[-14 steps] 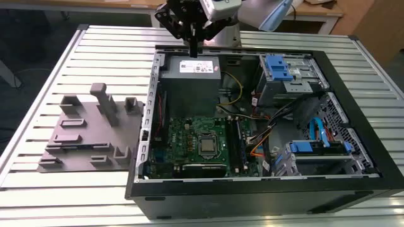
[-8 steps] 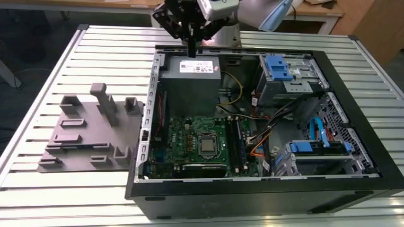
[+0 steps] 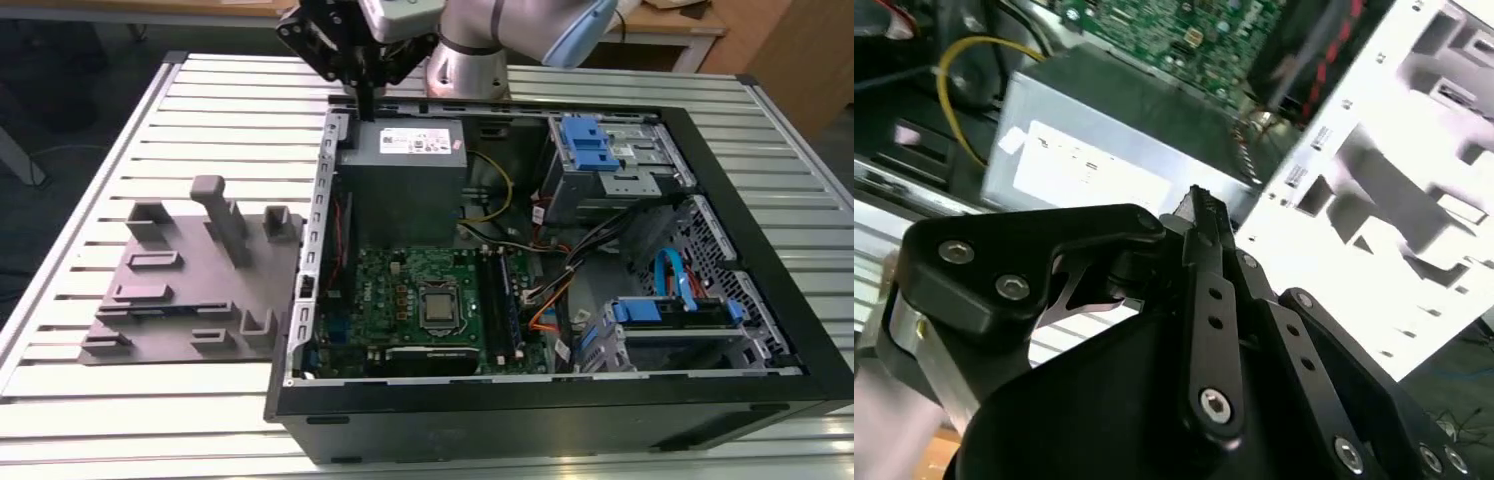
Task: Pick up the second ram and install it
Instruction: 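Reach for the second ram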
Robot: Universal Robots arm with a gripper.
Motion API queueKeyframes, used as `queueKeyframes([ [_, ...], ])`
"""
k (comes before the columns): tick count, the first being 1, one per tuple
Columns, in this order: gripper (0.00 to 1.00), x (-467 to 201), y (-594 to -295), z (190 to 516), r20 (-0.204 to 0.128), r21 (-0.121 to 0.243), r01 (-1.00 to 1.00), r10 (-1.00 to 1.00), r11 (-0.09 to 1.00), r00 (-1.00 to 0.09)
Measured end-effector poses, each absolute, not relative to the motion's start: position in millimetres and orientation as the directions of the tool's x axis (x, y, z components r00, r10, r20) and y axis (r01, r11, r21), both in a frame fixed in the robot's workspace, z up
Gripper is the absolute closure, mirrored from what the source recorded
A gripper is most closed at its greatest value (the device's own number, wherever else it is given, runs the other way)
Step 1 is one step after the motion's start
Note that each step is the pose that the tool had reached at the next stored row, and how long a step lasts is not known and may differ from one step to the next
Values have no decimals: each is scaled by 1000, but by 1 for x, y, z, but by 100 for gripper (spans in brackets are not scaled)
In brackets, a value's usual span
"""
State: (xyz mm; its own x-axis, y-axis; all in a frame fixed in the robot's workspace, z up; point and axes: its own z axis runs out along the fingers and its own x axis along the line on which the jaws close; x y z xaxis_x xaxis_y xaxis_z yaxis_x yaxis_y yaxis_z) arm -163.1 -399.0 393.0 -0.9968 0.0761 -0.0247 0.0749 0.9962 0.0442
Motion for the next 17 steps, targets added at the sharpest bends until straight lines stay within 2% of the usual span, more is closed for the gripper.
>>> queueKeyframes([
  [17,89,-209,-399,390,-25,44,75,76,996,-997],
])
